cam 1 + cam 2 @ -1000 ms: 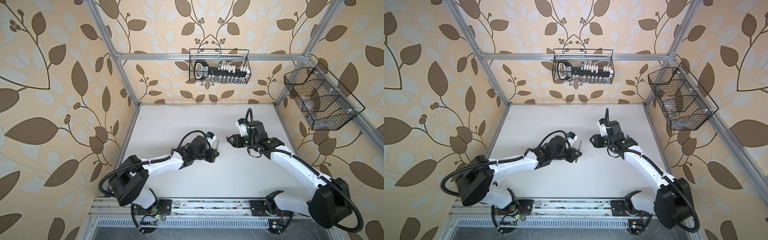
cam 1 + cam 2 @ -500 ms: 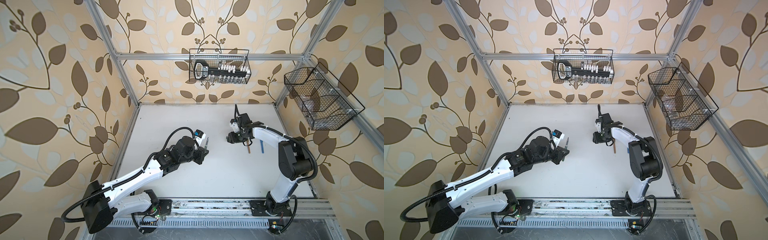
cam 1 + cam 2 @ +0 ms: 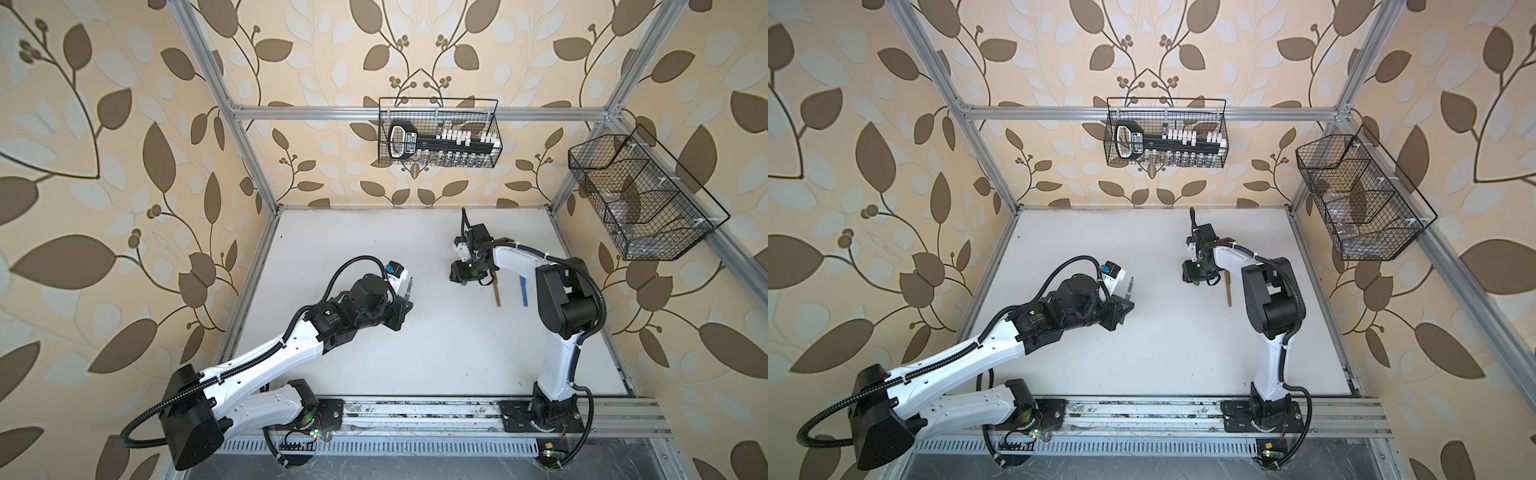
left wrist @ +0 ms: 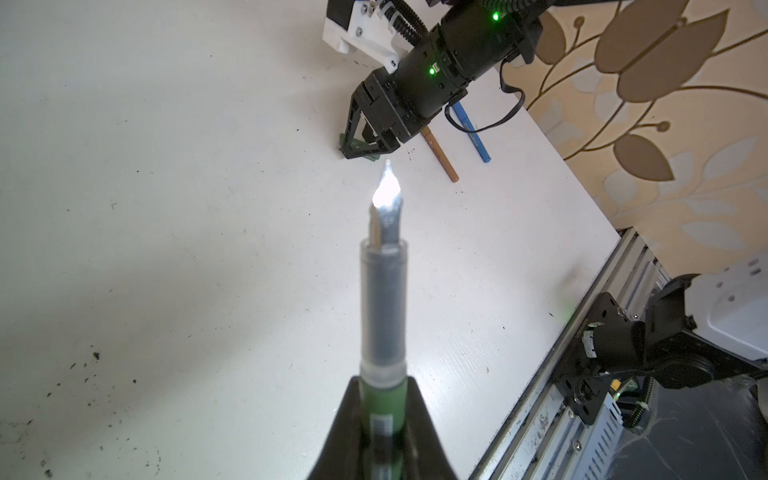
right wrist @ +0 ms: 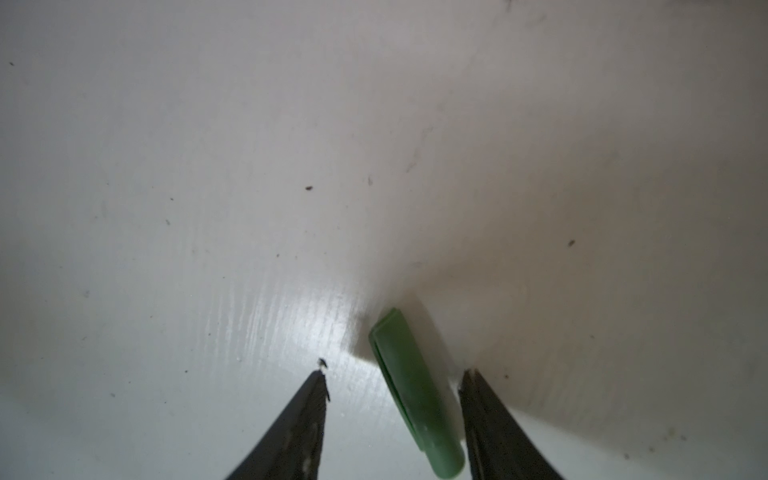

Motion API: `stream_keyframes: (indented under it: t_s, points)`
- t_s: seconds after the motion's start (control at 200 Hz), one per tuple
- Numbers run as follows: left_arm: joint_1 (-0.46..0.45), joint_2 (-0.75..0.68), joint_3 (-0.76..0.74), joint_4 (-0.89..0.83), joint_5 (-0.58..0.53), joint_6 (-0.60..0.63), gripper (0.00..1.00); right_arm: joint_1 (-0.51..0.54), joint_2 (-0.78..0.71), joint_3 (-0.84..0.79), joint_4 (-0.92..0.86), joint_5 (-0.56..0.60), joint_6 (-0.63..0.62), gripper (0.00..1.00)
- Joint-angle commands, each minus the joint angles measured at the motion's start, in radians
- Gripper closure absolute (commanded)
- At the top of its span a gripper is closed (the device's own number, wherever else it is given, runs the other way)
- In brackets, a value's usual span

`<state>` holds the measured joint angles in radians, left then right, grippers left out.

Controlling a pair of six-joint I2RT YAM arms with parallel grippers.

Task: Insert the pens into the pen caps
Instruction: 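Lower the right gripper and grasp the green cap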

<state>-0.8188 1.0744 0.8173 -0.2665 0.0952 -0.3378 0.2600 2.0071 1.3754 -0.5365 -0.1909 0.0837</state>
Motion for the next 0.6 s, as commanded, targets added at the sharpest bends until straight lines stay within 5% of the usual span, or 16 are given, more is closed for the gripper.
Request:
stream_keyframes:
  t_s: [0.0, 0.47, 0.595]
  points:
    - [-0.007, -0.016, 0.005, 0.008, -0.016, 0.025, 0.86, 0.009, 0.048, 0.024, 0.004, -0.052, -0.021, 0.47]
    - [-0.008, -0.019, -0.008, 0.015, -0.016, 0.024, 0.86, 0.102, 0.008, -0.031, -0.022, -0.166, -0.032, 0.48]
    - [-0.008, -0.025, -0.013, 0.017, -0.018, 0.024, 0.85, 0.104, -0.04, -0.066, -0.009, -0.114, 0.026, 0.49]
